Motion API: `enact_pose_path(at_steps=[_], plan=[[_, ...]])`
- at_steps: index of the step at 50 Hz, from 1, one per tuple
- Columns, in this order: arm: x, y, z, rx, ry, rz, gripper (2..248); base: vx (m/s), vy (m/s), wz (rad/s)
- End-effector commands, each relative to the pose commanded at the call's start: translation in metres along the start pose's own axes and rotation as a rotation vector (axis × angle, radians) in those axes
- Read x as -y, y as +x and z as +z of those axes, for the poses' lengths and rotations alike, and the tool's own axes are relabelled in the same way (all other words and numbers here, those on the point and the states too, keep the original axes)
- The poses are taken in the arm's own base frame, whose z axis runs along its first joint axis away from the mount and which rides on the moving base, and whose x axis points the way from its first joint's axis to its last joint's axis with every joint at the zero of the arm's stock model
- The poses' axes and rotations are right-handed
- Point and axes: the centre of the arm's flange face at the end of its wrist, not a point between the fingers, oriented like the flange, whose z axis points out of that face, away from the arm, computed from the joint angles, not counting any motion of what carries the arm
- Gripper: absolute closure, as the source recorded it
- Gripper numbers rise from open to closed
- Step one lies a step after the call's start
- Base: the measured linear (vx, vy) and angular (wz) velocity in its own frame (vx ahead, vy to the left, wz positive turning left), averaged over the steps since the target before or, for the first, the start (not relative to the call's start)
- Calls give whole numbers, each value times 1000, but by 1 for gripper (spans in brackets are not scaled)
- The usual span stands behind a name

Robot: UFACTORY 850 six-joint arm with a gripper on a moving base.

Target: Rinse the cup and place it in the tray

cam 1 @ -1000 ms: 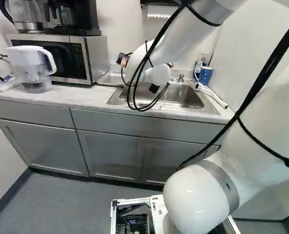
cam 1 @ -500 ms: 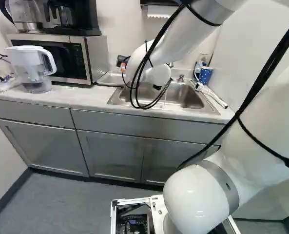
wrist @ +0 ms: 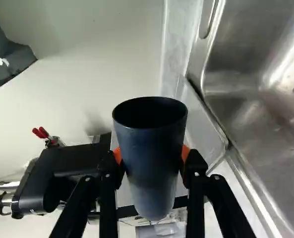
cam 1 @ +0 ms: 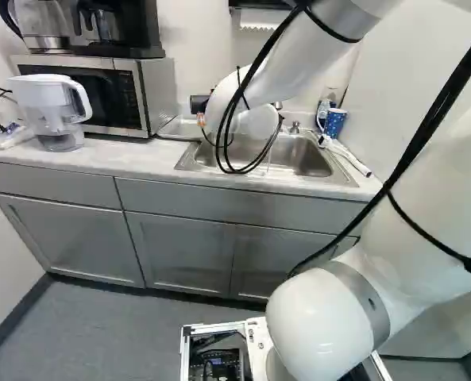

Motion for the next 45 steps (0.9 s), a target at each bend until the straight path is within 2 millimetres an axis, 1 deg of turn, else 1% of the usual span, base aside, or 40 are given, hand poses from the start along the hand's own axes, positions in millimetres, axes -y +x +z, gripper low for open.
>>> enact_pose_path(at_steps=[45], plan=[[0,0,0,0,0,-473,125,0,0,0]])
